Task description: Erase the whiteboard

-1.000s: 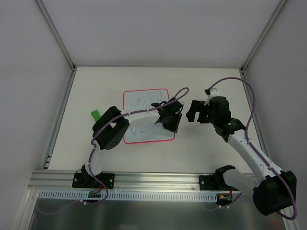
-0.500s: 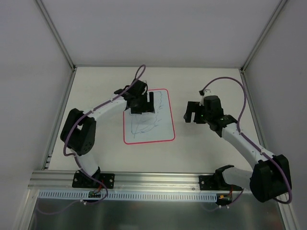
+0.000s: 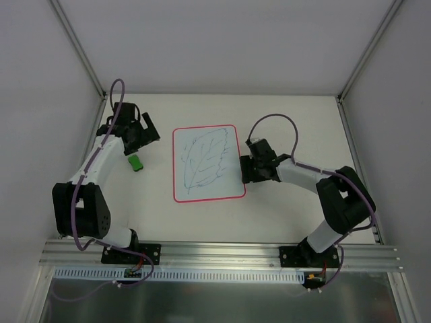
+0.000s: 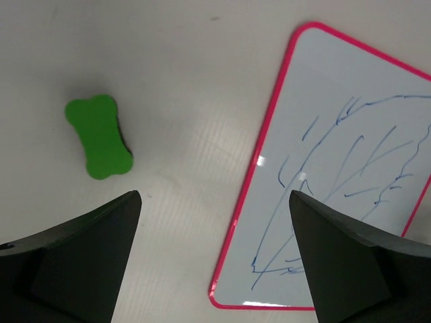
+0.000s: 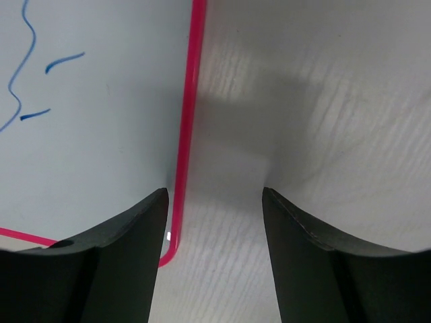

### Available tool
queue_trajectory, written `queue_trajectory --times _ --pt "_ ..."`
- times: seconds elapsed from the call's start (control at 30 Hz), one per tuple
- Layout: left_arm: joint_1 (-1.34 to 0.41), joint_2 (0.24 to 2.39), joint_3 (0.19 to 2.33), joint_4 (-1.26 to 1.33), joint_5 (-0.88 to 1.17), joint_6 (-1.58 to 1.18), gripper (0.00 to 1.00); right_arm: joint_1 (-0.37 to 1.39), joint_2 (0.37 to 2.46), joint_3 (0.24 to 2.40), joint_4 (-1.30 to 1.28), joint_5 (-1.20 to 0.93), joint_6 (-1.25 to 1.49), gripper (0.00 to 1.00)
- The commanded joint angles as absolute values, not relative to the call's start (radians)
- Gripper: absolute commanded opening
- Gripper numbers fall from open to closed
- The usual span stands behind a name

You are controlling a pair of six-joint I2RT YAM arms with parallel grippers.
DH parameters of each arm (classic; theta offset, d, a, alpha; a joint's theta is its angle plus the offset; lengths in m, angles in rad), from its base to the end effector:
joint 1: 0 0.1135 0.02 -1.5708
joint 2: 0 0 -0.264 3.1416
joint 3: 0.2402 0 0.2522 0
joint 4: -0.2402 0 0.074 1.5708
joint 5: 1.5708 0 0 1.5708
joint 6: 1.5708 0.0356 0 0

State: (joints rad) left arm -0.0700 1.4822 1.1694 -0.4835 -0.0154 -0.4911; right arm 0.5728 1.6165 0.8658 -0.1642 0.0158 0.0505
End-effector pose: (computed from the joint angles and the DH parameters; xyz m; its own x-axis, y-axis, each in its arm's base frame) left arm 0.3241 -0.0222 0.2798 -0.6567 -0.4266 -0.6219 -0.2840 0.9038 -0.3201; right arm 0.2683 0.1724 0.1671 -0.6921 -0.3863 -0.6097 -0.4995 0.8661 0.0183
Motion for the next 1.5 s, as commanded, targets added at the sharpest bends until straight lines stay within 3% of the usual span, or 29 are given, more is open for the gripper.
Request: queue_trajectory --times 0.0,0.17,0.4,0.5,0.93,1.13,1.47 --pt "-0.017 1.443 1.189 -0.531 -0.064 -0.449 0.94 0.594 1.652 0.908 -0.111 0.031 0.083 0.61" --pt "0.047 1.471 1.187 -0.532 -0.069 -0.445 0.96 0.617 1.687 0.896 -0.113 0.035 0.08 0.51" --pt "0.072 1.523 1.189 -0.535 -0.095 -0.428 0.96 0.633 1.637 0.825 -0.208 0.075 0.065 0.21" --pt "0.08 1.551 1.198 -0.535 -0.089 -0.431 0.96 0.658 1.597 0.802 -0.273 0.12 0.043 0.17" --pt "0.081 1.709 1.247 -0.537 -0.116 -0.429 0.96 0.663 1.476 0.727 -0.39 0.121 0.072 0.15" --pt "0.089 1.799 1.264 -0.545 -0.163 -0.474 0.91 0.664 1.483 0.738 -0.377 0.123 0.072 0.16" --pt "0.104 1.874 1.295 -0.546 -0.17 -0.48 0.65 0.666 1.493 0.726 -0.35 0.104 0.078 0.17"
